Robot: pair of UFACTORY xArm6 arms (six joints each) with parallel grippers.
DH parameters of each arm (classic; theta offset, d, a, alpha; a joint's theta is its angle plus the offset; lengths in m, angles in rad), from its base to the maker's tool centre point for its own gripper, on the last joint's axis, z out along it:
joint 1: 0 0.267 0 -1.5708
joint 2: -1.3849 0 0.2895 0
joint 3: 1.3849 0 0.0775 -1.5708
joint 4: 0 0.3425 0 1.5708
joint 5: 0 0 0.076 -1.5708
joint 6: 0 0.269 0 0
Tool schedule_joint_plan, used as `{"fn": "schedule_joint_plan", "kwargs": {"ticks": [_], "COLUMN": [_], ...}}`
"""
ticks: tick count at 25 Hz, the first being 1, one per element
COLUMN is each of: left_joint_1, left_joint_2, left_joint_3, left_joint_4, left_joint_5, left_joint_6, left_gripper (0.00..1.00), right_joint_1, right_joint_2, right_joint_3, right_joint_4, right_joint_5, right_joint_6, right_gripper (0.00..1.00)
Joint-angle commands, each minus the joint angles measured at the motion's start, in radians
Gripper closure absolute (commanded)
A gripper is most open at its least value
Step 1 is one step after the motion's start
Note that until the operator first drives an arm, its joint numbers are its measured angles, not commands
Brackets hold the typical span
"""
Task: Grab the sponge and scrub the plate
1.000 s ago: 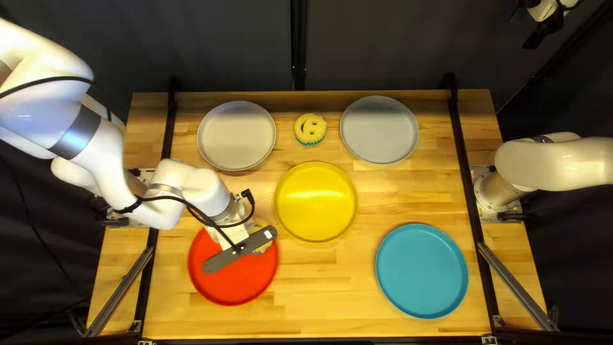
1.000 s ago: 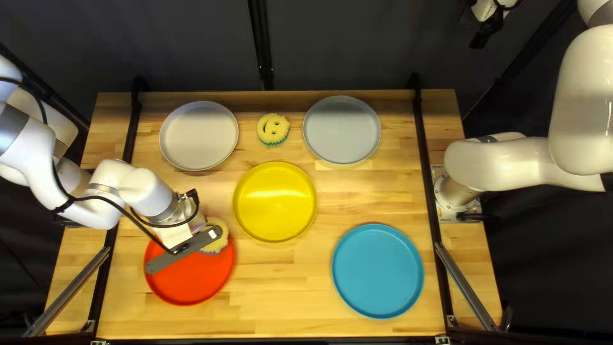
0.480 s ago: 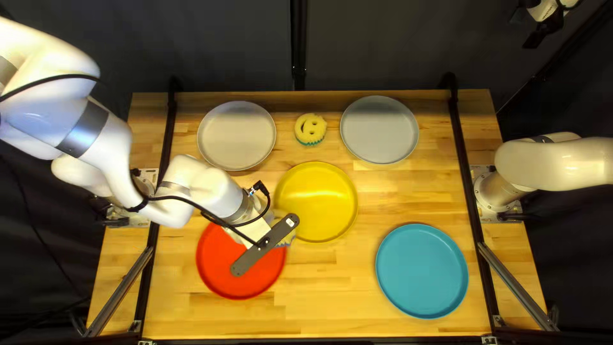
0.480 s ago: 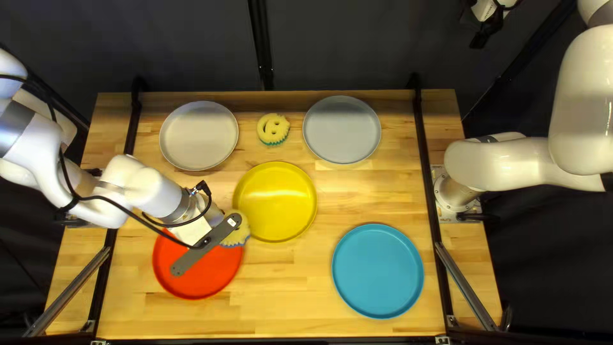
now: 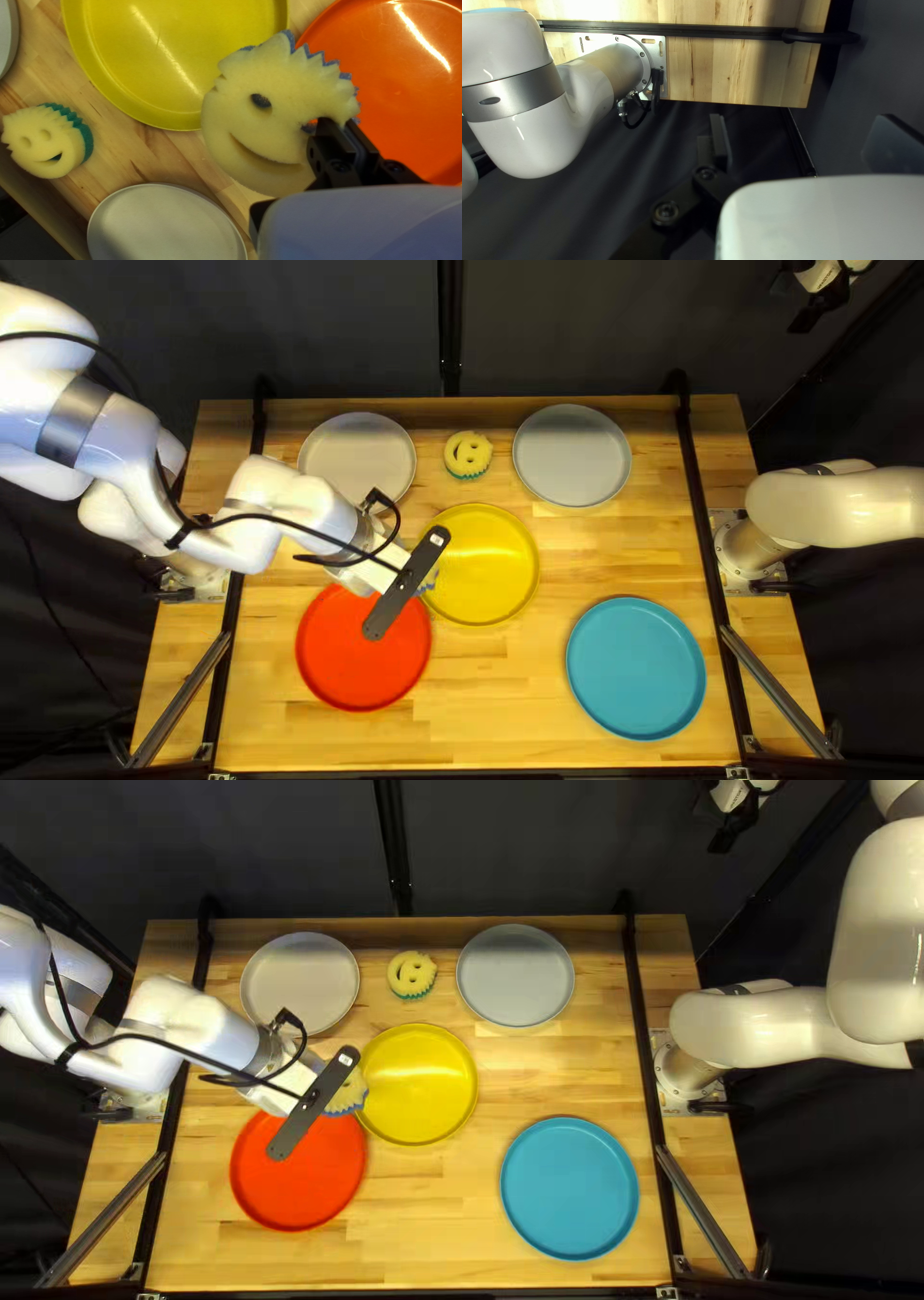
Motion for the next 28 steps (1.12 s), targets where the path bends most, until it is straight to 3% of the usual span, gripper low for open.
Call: {"fn": "schedule_joint_plan", "kwargs": {"ticks": [1,6,11,16,28], "left_joint_1": [-0.081,-0.156,-0.068,0.057,0.319], "left_joint_2": [-0.029,-0.074,-0.167,-0.189,-0.008], "left_joint_3": [0.051,0.114,0.147,0.136,-0.029], "left_joint_4": [0.074,0.134,0.081,0.030,-0.049], "left_joint_5": [0.006,0.075,0.169,0.206,0.244], "left_joint_6": [-0.102,-0.260,-0.280,-0.191,0.039], "left_gripper": [1.00,1.00,1.00,1.00,1.00], "right_joint_1": [0.000,0.000,0.000,0.000,0.000], "right_joint_2": [0.000,0.000,0.000,0.000,0.000], "right_joint_3": [0.000,0.000,0.000,0.000,0.000], "right_joint_4": [0.000,0.000,0.000,0.000,0.000], "right_joint_5": [0.000,0.000,0.000,0.000,0.000], "right_joint_6": [0.000,0.000,0.000,0.000,0.000], "right_gripper": [0.00,0.00,0.00,0.00,0.00]}}
